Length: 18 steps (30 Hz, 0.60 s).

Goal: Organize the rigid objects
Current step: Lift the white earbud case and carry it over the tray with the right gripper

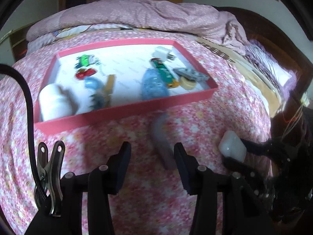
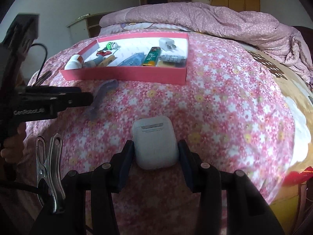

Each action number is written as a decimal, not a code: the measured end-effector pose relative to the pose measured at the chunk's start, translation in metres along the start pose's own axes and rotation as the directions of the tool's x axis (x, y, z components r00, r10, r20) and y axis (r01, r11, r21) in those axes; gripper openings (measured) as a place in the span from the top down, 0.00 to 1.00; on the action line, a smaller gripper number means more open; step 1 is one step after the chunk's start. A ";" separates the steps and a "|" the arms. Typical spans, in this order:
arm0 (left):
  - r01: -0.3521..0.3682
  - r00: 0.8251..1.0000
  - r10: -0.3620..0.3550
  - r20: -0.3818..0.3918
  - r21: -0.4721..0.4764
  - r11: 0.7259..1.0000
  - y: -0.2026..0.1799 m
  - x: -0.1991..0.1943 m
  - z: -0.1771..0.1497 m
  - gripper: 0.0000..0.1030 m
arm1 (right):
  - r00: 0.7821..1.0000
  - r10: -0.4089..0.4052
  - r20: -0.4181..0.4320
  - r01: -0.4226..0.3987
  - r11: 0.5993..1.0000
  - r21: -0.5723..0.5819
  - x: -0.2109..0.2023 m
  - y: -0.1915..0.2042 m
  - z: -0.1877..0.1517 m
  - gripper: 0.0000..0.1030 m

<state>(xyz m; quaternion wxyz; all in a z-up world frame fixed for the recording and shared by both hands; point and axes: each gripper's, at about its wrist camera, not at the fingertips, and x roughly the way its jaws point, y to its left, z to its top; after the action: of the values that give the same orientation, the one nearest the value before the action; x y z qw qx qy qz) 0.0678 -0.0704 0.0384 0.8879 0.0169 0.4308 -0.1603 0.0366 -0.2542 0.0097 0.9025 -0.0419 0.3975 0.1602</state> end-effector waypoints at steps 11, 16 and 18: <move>-0.066 0.998 0.067 -0.005 0.109 0.992 -0.029 0.026 0.004 0.66 | 0.999 0.023 0.034 -0.024 0.999 0.022 -0.001 -0.004 -0.006 0.54; -0.041 0.999 0.042 -0.007 0.125 0.991 -0.034 0.025 0.000 0.89 | 0.999 0.029 0.043 -0.030 0.999 0.031 -0.002 -0.005 -0.008 0.54; -0.034 0.999 0.036 -0.009 0.119 0.992 -0.033 0.024 -0.001 0.89 | 0.998 0.033 0.046 -0.034 0.999 0.034 -0.002 -0.005 -0.008 0.54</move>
<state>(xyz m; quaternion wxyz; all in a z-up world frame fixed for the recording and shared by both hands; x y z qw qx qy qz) 0.0708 -0.1081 0.0227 0.8856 0.0783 0.4252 -0.1700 0.0315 -0.2610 0.0055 0.9091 -0.0161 0.3803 0.1693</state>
